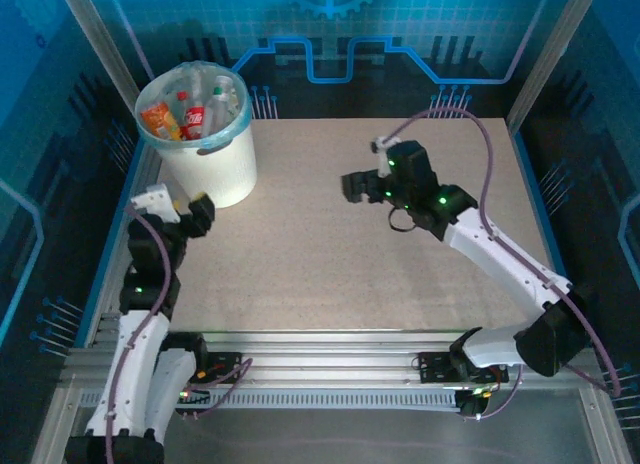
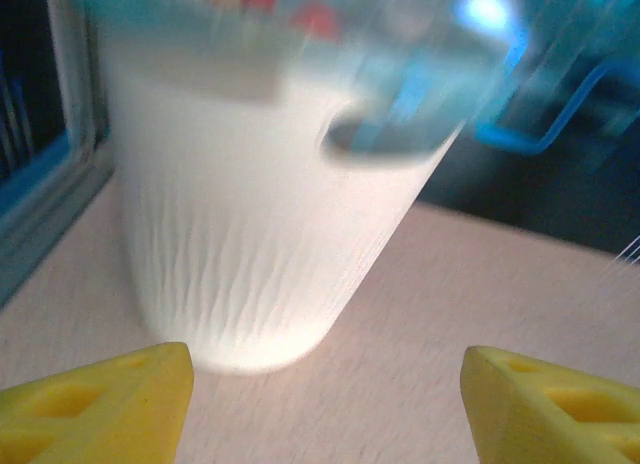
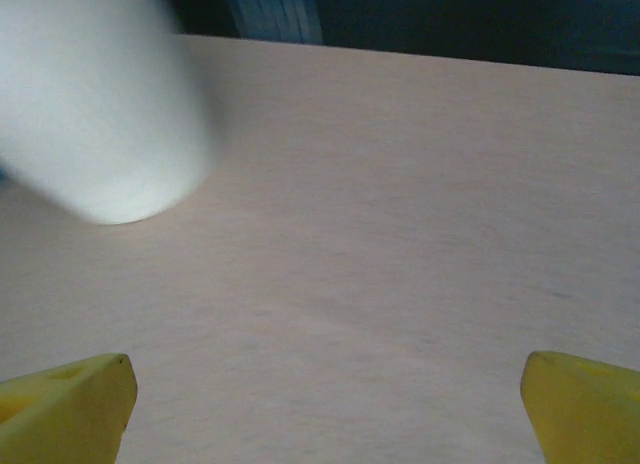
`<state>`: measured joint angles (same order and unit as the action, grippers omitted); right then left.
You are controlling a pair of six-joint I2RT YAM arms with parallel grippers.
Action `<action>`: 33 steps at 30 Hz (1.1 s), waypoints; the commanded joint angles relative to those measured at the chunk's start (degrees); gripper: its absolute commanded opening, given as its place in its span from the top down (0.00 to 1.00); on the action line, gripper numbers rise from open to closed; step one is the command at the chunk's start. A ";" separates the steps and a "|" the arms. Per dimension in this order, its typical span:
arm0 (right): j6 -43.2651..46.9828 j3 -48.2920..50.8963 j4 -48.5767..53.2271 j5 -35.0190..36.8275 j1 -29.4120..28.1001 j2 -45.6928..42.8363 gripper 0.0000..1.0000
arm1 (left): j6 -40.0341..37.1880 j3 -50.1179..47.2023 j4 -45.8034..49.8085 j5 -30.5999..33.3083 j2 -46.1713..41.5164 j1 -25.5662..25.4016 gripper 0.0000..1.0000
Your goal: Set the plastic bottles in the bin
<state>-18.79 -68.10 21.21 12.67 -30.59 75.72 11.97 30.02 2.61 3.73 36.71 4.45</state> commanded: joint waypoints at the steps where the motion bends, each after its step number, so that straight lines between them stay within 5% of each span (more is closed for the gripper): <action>1: 5.19 11.44 -13.12 10.69 4.34 -3.96 0.00 | -0.10 -6.96 -11.34 4.38 -2.84 0.30 0.28; 7: 10.11 26.43 -23.74 13.48 12.53 -4.51 0.00 | -4.47 -19.61 -27.95 8.52 2.22 0.22 0.27; 11: 10.08 30.98 -27.69 11.81 16.99 -3.65 0.00 | -6.73 -21.38 -38.40 7.63 14.55 0.26 0.24; 14: 16.04 36.73 -40.55 9.95 17.71 -4.05 0.00 | -8.54 -21.62 -48.57 6.95 24.80 0.42 0.19; 18: 20.41 41.24 -47.23 6.79 19.71 -1.76 0.00 | -10.35 -19.91 -57.19 0.81 33.39 0.65 0.18; 24: 24.77 45.20 -58.87 -8.82 21.99 0.69 0.00 | -10.34 -14.41 -49.57 -5.02 36.10 1.54 0.15; 31: 21.29 49.18 -75.77 -16.28 27.96 10.34 0.00 | -7.92 -17.65 -73.22 -14.85 50.67 2.58 0.12; 33: 19.92 45.83 -68.53 -15.88 28.92 10.12 0.00 | -6.97 -17.17 -77.71 -13.39 55.47 2.81 0.02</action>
<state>2.98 -20.32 -42.92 -0.16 -3.11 85.01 3.27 13.80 -62.89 -6.57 87.74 6.52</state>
